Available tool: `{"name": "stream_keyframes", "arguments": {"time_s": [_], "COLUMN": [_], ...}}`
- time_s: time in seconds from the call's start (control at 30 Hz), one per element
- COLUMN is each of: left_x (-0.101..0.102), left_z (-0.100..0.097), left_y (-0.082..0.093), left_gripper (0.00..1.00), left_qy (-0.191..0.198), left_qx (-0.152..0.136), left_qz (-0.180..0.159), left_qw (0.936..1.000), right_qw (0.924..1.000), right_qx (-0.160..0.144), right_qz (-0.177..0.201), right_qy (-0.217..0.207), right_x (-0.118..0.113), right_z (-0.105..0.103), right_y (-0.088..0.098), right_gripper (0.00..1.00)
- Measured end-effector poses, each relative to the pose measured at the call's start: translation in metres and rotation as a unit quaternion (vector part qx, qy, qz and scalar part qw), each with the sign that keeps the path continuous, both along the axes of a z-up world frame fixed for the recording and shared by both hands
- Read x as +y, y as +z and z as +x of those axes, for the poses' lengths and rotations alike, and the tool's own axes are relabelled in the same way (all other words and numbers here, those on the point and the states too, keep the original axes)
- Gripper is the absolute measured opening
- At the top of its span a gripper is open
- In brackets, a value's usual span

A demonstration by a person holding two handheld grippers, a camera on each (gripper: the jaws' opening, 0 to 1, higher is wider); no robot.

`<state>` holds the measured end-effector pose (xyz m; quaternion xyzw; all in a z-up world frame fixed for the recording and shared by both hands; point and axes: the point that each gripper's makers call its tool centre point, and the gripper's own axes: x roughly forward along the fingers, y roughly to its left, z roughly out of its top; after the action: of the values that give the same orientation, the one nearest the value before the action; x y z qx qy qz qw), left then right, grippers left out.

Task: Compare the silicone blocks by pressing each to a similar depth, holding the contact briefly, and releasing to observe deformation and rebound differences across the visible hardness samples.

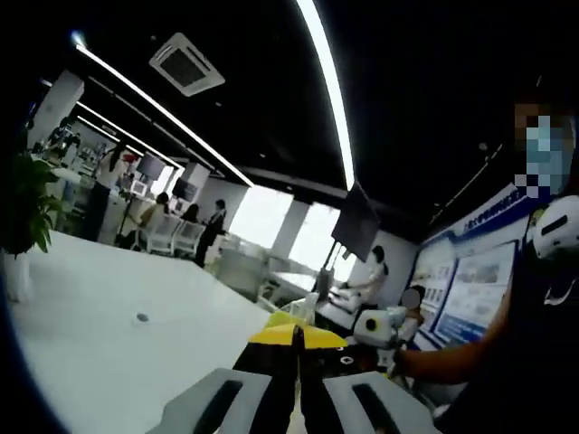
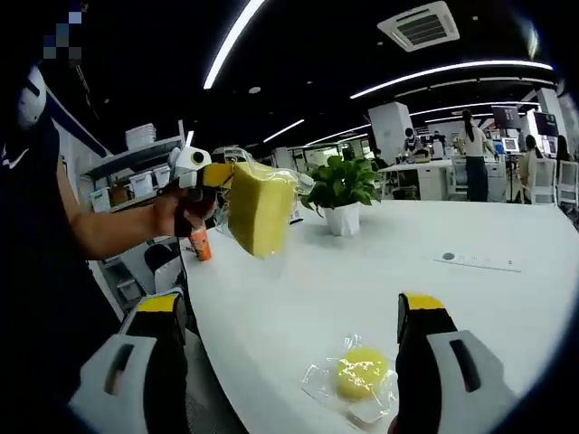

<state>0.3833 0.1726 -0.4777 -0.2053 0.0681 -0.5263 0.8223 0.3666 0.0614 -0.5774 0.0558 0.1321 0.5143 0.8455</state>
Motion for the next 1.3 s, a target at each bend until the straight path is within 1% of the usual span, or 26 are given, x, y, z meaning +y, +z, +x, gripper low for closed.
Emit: {"name": "stream_keyframes", "arguments": {"time_s": [0.03, 0.07, 0.13, 0.17, 0.23, 0.37, 0.5, 0.63, 0.7, 0.77, 0.9, 0.97, 1.03, 1.1, 1.17, 1.23, 1.3], "left_x": [0.0, -0.001, -0.002, -0.002, -0.002, -0.004, -0.011, -0.015, -0.017, -0.019, -0.017, -0.017, -0.017, -0.016, -0.016, -0.013, -0.014], "left_z": [-0.001, -0.002, -0.003, -0.004, -0.004, -0.009, -0.018, -0.023, -0.025, -0.027, -0.026, -0.026, -0.026, -0.026, -0.025, -0.026, -0.027], "left_y": [0.002, 0.006, 0.014, 0.018, 0.022, 0.027, 0.032, 0.031, 0.031, 0.03, 0.027, 0.027, 0.028, 0.029, 0.03, 0.037, 0.04], "left_gripper": [0.0, 0.0, 0.0, 0.0, 0.0, 0.0, 0.0, 0.0, 0.0, 0.0, 0.0, 0.0, 0.0, 0.0, 0.0, 0.0, 0.0], "left_qy": [-0.002, -0.005, -0.01, -0.013, -0.016, -0.026, -0.047, -0.056, -0.061, -0.061, -0.062, -0.059, -0.059, -0.056, -0.055, -0.06, -0.059], "left_qx": [0.0, -0.002, 0.006, 0.003, 0.005, 0.005, -0.005, -0.016, -0.02, -0.026, -0.028, -0.029, -0.03, -0.03, -0.028, -0.019, -0.022], "left_qz": [-0.004, -0.007, -0.027, -0.031, -0.037, -0.043, -0.038, -0.026, -0.025, -0.016, -0.009, -0.008, -0.009, -0.012, -0.016, -0.044, -0.048], "left_qw": [1.0, 1.0, 0.9996, 0.9994, 0.9992, 0.9987, 0.9981, 0.998, 0.9976, 0.9977, 0.9977, 0.9978, 0.9978, 0.9979, 0.9979, 0.997, 0.9969], "right_qw": [1.0, 0.9999, 0.9996, 0.9994, 0.9992, 0.9983, 0.9952, 0.9933, 0.9918, 0.9899, 0.9882, 0.9864, 0.983, 0.9822, 0.9813, 0.9758, 0.975], "right_qx": [-0.001, -0.004, -0.004, -0.005, -0.009, -0.018, -0.015, -0.016, -0.015, -0.013, -0.009, 0.005, 0.014, 0.015, 0.012, 0.022, 0.021], "right_qz": [0.003, 0.012, 0.022, 0.029, 0.032, 0.042, 0.074, 0.08, 0.086, 0.095, 0.1, 0.11, 0.128, 0.135, 0.146, 0.169, 0.175], "right_qy": [0.002, 0.007, 0.015, 0.019, 0.023, 0.038, 0.063, 0.082, 0.093, 0.105, 0.116, 0.122, 0.131, 0.129, 0.124, 0.136, 0.136], "right_x": [0.001, 0.005, 0.009, 0.011, 0.014, 0.023, 0.034, 0.046, 0.053, 0.059, 0.066, 0.068, 0.069, 0.07, 0.071, 0.074, 0.075], "right_z": [0.001, 0.003, 0.004, 0.005, 0.007, 0.008, 0.004, 0.002, 0.0, -0.003, -0.005, -0.006, -0.008, -0.007, -0.006, -0.011, -0.01], "right_y": [0.003, 0.009, 0.015, 0.02, 0.026, 0.039, 0.054, 0.057, 0.06, 0.062, 0.06, 0.057, 0.059, 0.059, 0.063, 0.071, 0.073], "right_gripper": [0.9, 0.89, 0.88, 0.88, 0.86, 0.84, 0.81, 0.79, 0.77, 0.75, 0.69, 0.62, 0.52, 0.49, 0.48, 0.49, 0.48]}}
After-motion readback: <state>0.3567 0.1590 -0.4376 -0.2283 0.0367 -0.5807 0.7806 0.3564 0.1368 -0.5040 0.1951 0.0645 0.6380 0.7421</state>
